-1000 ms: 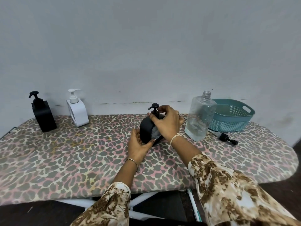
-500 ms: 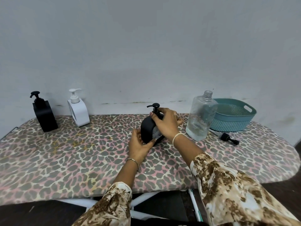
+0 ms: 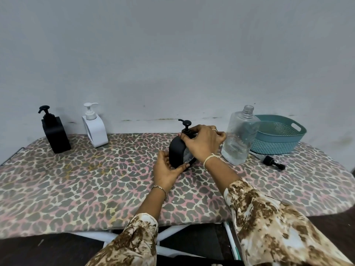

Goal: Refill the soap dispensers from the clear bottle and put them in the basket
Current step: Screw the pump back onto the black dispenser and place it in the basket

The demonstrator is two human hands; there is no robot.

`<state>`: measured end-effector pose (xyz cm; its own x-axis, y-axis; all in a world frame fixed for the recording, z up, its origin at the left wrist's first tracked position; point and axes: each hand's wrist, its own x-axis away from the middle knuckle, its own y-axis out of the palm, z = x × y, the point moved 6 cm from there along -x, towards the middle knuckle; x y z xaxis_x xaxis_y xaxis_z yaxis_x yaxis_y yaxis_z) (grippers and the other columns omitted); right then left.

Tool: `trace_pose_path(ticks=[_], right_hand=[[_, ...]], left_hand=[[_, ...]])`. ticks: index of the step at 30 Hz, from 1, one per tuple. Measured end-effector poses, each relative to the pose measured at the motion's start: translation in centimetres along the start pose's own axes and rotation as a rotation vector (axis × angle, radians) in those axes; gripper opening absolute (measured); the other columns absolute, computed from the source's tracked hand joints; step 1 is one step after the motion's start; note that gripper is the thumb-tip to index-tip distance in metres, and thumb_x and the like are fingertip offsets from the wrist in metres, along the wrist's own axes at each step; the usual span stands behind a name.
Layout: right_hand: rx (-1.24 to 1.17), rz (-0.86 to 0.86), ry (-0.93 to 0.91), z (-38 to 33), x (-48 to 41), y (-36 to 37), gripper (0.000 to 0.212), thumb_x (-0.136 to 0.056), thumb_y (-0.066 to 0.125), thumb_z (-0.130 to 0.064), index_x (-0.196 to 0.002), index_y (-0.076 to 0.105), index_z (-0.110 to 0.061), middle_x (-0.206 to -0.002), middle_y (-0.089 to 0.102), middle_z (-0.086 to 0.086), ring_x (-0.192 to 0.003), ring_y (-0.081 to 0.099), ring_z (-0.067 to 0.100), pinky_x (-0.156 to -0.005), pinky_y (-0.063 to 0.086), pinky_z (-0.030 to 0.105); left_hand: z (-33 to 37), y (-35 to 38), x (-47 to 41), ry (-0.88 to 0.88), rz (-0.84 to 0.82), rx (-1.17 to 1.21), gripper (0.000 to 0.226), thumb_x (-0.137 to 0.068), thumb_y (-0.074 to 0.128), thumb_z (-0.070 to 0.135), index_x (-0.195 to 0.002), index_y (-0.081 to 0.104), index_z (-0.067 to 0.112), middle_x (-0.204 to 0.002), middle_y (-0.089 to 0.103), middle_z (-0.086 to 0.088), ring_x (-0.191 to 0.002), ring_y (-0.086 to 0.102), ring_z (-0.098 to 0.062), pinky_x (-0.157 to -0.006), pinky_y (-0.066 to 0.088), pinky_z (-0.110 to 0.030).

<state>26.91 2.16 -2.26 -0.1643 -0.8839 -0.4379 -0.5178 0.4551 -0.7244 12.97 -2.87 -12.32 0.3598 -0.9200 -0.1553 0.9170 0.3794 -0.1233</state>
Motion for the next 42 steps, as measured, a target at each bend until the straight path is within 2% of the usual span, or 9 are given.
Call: trace_pose_path(ticks=[8,13,18,21,24,29,34,39,42], right_hand=[[-0.072,0.085,0.073,-0.2,0.8,0.1,0.043,-0.067,0.069,-0.067,-0.081,0.069,-0.027,-0.085,0.070,-0.011,-0.096,0.060,0.014,-0.100,0.026,0.045],[-0.260,-0.086,-0.031,0.6,0.5,1.5,0.034,-0.082,0.061,-0.060,-0.101,0.069,-0.032,-0.109,0.065,-0.008,-0.112,0.050,0.017,-0.102,0.028,0.054],[-0.449,-0.204,-0.049,0.9,0.5,2.2,0.038,-0.081,0.056,-0.061,-0.106,0.067,-0.035,-0.110,0.060,-0.009,-0.112,0.053,0.018,-0.102,0.035,0.053],[-0.275,-0.178,-0.072,0.9,-0.2,1.2,0.036,-0.082,0.061,-0.058,-0.106,0.069,-0.033,-0.111,0.063,-0.009,-0.117,0.049,0.017,-0.103,0.029,0.055],[-0.094,-0.134,-0.078,0.7,-0.3,0.4,0.035,-0.083,0.063,-0.057,-0.106,0.070,-0.032,-0.114,0.063,-0.009,-0.121,0.045,0.016,-0.105,0.022,0.053],[0.023,-0.047,-0.043,-0.2,0.5,0.4,0.036,-0.081,0.062,-0.060,-0.100,0.070,-0.031,-0.108,0.065,-0.008,-0.117,0.048,0.016,-0.104,0.018,0.050],[0.054,-0.003,-0.019,-0.9,1.1,0.6,0.036,-0.081,0.061,-0.058,-0.096,0.069,-0.027,-0.105,0.064,-0.005,-0.113,0.052,0.019,-0.107,0.014,0.051],[0.037,0.011,-0.014,-0.8,1.2,0.9,0.035,-0.082,0.060,-0.056,-0.098,0.068,-0.026,-0.105,0.063,-0.005,-0.110,0.053,0.018,-0.105,0.018,0.048],[-0.101,-0.019,-0.012,-0.6,1.5,1.1,0.038,-0.085,0.060,-0.052,-0.108,0.065,-0.023,-0.113,0.060,-0.001,-0.114,0.051,0.021,-0.100,0.034,0.040]], left_hand=[[0.1,-0.1,0.0,0.012,0.024,-0.064,0.068,-0.049,0.095,0.024,-0.099,0.050,0.015,-0.097,0.066,-0.001,-0.090,0.065,-0.013,-0.080,0.056,-0.027],[0.3,0.1,0.3,-0.009,-0.029,0.029,0.062,-0.059,0.091,0.020,-0.108,0.053,0.016,-0.100,0.065,0.005,-0.093,0.063,-0.006,-0.079,0.052,-0.015],[-0.1,-0.2,0.1,-0.048,-0.022,0.083,0.053,-0.062,0.088,0.023,-0.105,0.059,0.014,-0.105,0.068,-0.004,-0.098,0.065,-0.014,-0.084,0.053,-0.020],[0.5,-0.2,0.3,-0.025,0.001,0.049,0.052,-0.061,0.089,0.021,-0.101,0.057,0.013,-0.096,0.067,0.002,-0.089,0.064,-0.006,-0.071,0.051,-0.009],[0.7,-0.3,0.4,0.000,0.030,0.001,0.054,-0.058,0.091,0.023,-0.097,0.056,0.013,-0.091,0.067,0.002,-0.083,0.064,-0.005,-0.067,0.051,-0.010],[0.8,-0.1,0.6,0.024,0.097,-0.159,0.050,-0.054,0.093,0.034,-0.080,0.051,0.024,-0.080,0.070,0.001,-0.071,0.068,-0.010,-0.059,0.055,-0.022],[1.5,-0.1,1.1,0.006,0.171,-0.374,0.052,-0.053,0.085,0.050,-0.079,0.049,0.024,-0.073,0.064,0.010,-0.067,0.063,-0.012,-0.058,0.053,-0.035],[2.4,0.1,1.4,-0.011,0.199,-0.434,0.046,-0.058,0.082,0.047,-0.080,0.050,0.022,-0.073,0.061,0.010,-0.067,0.060,-0.014,-0.058,0.050,-0.033],[2.2,0.2,1.5,-0.024,0.198,-0.418,0.046,-0.058,0.082,0.047,-0.080,0.050,0.022,-0.075,0.063,0.010,-0.068,0.061,-0.014,-0.058,0.052,-0.034]])
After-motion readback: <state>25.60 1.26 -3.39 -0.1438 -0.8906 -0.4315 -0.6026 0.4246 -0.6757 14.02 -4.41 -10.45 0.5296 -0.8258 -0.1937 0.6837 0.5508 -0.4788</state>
